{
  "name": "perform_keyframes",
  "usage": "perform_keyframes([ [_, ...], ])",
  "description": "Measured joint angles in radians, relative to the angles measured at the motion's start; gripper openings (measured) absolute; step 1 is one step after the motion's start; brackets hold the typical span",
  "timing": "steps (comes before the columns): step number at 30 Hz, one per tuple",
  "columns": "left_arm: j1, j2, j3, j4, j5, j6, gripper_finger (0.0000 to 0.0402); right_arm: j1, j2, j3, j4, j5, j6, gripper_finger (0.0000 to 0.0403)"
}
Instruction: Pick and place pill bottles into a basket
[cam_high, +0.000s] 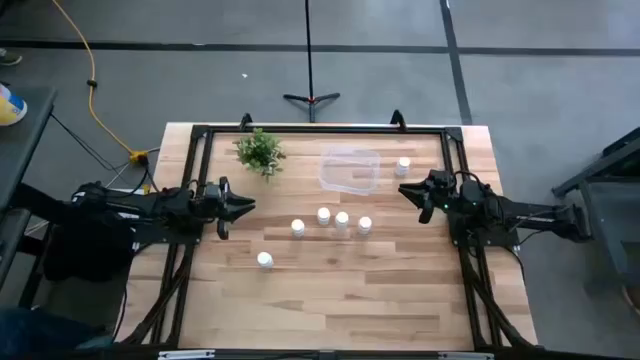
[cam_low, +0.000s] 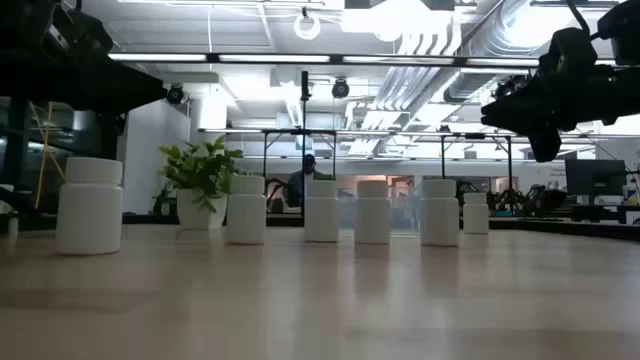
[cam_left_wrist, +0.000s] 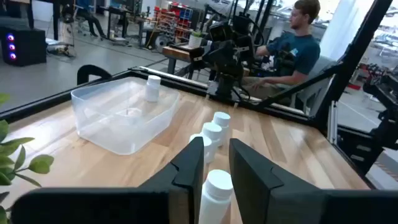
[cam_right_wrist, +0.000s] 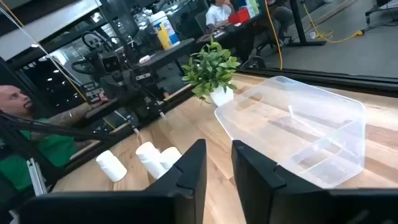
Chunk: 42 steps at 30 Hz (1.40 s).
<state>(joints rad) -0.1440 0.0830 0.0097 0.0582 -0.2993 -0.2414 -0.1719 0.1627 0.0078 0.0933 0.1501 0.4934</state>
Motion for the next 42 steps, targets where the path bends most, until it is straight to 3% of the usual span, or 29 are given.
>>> perform_keyframes([
  [12,0.000,0.000,0.004,0.002,-0.079,-0.041,0.0124,0.000,0.000,0.006,-0.001,0.075,0.005,0.0152],
  [16,0.000,0.000,0.004,0.052,-0.110,-0.103,0.0176,0.000,-0.001,0.057,0.027,0.087,-0.006,0.0182],
  [20,0.000,0.004,0.040,0.098,-0.113,-0.058,0.0238,0.000,0.009,0.126,0.001,0.085,-0.046,0.0199],
  [24,0.000,0.055,0.133,0.100,-0.116,-0.006,0.0268,0.000,0.056,0.226,-0.057,0.087,-0.086,0.0201],
  [27,0.000,0.130,0.214,0.096,-0.128,0.035,0.0269,0.000,0.119,0.311,-0.136,0.107,-0.118,0.0201],
  [34,0.000,0.275,0.366,0.097,-0.158,0.054,0.0258,0.000,0.301,0.522,-0.457,0.303,-0.108,0.0201],
  [42,0.000,0.335,0.445,0.131,-0.122,-0.037,0.0259,0.000,0.446,0.650,-0.415,0.232,-0.060,0.0201],
])
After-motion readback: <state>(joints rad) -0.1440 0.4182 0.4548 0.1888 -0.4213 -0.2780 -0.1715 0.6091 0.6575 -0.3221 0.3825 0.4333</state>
